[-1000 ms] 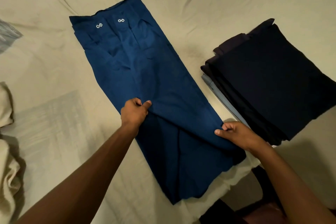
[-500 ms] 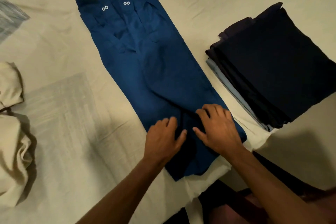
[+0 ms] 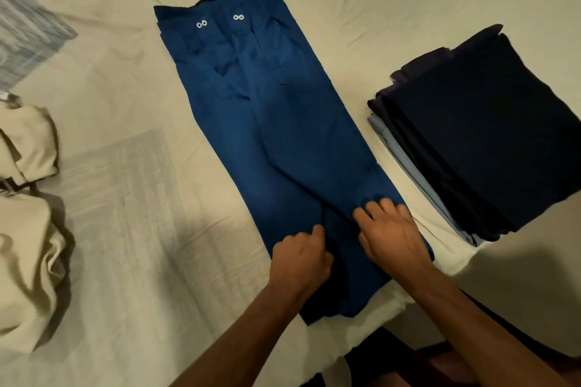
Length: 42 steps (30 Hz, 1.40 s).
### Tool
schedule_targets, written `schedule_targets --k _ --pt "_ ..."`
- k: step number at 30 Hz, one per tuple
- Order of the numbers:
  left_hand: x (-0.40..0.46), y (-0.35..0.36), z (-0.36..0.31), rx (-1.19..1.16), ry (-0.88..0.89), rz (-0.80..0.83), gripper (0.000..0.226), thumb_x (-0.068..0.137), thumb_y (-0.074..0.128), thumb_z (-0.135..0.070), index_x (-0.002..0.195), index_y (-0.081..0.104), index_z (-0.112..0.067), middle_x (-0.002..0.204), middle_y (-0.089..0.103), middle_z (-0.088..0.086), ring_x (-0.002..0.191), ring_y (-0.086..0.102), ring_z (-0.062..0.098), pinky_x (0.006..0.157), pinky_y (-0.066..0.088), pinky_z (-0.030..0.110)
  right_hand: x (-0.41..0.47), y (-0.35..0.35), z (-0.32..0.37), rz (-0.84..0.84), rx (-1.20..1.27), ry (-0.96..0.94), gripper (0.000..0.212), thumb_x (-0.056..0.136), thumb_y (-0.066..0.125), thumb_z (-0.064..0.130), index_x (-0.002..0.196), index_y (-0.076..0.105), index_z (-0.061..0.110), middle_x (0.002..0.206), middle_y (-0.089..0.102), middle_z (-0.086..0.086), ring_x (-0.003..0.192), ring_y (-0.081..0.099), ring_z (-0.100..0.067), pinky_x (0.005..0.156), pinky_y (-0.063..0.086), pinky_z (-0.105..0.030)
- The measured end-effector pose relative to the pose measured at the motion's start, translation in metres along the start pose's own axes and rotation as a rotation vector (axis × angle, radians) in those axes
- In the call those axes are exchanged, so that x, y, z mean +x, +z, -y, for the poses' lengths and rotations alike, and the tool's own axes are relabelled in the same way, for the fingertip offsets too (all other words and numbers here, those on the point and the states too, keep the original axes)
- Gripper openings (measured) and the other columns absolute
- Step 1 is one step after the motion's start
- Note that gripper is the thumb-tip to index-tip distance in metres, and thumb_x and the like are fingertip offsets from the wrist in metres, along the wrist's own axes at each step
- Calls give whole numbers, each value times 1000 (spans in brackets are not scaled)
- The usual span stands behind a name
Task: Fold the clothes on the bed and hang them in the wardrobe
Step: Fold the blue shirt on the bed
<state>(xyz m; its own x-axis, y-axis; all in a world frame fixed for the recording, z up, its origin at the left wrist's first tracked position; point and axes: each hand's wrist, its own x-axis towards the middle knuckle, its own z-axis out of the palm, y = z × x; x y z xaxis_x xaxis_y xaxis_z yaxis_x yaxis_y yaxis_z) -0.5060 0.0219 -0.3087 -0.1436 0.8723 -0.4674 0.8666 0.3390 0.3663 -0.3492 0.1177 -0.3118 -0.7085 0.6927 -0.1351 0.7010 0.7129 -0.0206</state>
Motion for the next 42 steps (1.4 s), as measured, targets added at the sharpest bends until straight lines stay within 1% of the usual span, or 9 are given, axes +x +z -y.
schedule_targets --k 4,9,13,15,20,23,28,34,42 --pt "12 -4 6 33 56 120 14 96 46 -29 99 43 -16 94 64 9 80 61 32 62 39 35 12 -2 5 207 -48 27 45 47 90 10 87 70 14 81 66 -9 78 60 -33 61 47 -42" --pt "14 -8 11 -6 114 140 15 95 46 -30 93 38 -18 87 61 8 68 50 26 61 41 35 31 -17 5 385 -84 -74 51 30 94 19 74 68 19 72 66 -6 73 64 -30 55 49 -42" --pt "13 -3 15 -34 111 166 15 96 44 -32 92 39 -18 92 64 10 71 53 29 63 43 37 43 -35 4 635 -123 -108 37 88 62 26 124 56 23 122 61 -3 121 49 -28 98 38 -43" --pt "18 -7 18 -55 120 146 18 97 42 -34 92 43 -16 92 64 10 78 59 33 64 44 38 56 -42 5 702 -88 -89 31 95 49 28 125 52 22 127 58 -2 125 45 -26 103 32 -41" --pt "58 -39 44 -165 119 -301 28 88 32 -35 97 53 -19 92 59 3 79 59 28 62 44 39 107 -32 21 151 55 -96 20 76 77 24 85 61 18 81 62 0 76 60 -25 63 45 -37" --pt "104 -68 73 -101 93 -556 37 87 34 -26 112 59 -17 116 60 4 98 57 27 76 47 41 153 -20 33 2 129 -75 19 83 69 19 101 66 15 102 67 -6 98 64 -30 75 50 -42" --pt "180 -113 124 105 94 -458 60 97 22 -35 154 32 -20 164 24 4 152 19 26 119 16 53 240 -10 54 2 220 -85 55 95 30 26 144 48 12 153 44 -9 143 38 -33 108 38 -55" --pt "252 -149 188 287 105 -379 71 99 7 -62 160 11 -25 168 2 -3 155 -5 19 121 -4 58 318 16 46 26 185 -126 64 101 18 46 158 24 16 166 17 -3 154 11 -26 120 16 -60" --pt "291 -182 218 301 260 -475 65 104 15 -55 159 21 -22 167 12 -2 154 10 19 121 8 57 389 14 33 -16 151 -234 76 99 7 63 160 10 19 168 4 3 154 -2 -20 122 -2 -56"
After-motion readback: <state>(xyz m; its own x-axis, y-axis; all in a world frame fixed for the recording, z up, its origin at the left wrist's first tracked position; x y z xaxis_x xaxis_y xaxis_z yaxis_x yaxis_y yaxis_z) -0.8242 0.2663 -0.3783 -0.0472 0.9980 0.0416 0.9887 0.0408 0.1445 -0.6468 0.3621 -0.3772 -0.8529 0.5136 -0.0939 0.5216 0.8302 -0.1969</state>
